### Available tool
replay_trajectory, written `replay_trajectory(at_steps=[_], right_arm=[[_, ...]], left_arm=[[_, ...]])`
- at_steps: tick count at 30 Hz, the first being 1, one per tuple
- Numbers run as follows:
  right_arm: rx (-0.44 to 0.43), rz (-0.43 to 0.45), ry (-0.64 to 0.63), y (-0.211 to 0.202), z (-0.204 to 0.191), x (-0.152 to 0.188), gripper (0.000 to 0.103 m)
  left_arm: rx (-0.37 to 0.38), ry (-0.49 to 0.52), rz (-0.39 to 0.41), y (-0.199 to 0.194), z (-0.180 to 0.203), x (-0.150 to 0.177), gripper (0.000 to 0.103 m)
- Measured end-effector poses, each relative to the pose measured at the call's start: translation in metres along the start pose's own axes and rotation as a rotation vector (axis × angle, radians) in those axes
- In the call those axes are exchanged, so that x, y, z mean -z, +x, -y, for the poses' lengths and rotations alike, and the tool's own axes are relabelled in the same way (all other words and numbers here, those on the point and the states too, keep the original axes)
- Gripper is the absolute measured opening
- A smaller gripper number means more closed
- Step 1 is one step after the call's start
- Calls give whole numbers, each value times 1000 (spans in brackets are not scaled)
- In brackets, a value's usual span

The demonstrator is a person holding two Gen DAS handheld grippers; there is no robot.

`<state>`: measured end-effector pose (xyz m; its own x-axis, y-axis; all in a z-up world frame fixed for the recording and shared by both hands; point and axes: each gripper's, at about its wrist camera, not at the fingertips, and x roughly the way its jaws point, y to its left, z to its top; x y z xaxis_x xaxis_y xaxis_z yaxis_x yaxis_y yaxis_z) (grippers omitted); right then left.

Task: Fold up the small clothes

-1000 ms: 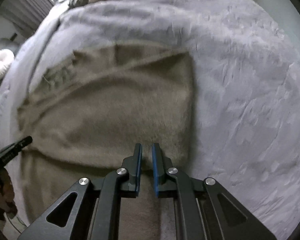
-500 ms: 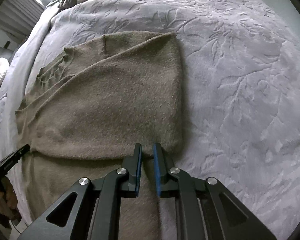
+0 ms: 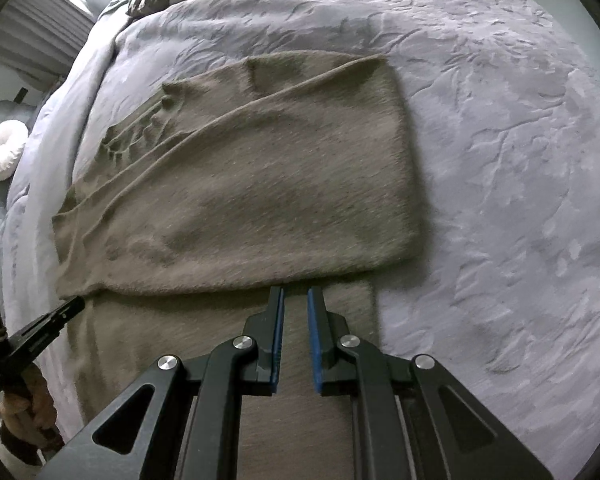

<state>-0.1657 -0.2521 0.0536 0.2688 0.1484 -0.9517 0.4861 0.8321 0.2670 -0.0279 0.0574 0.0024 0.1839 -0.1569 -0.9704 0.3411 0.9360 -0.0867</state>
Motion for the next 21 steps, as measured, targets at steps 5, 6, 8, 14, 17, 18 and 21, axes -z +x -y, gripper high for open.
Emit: replay_trajectory(at_steps=[5,6,8,14,17,18,21], right_arm=[[-9,-10,-2,4,-8,4,13],[-10,-12,-5,5,-10,5,13],[-10,-15,-16,6,-16,5,13],[-3,-13,-53,6,-30,7,50],[-1,-11,-69,6,-37,7,50],[-3,-14,-72,6,-39,8,50],[-4,-17,-86,8,-44,9,55]], left_arm=[[-36,-23,-12,-3,-14,5,10],[-37,-34,-21,-2,-17,6,10],[-29,-60,-27,-1,-23,8,10],[-43,-86,-36,-3,-36,17,10],[-57,-90,-52,-1,-41,21,23],[-59,-93,-53,-2,-42,23,46],[-96,-103,-8,-11,-45,27,102]])
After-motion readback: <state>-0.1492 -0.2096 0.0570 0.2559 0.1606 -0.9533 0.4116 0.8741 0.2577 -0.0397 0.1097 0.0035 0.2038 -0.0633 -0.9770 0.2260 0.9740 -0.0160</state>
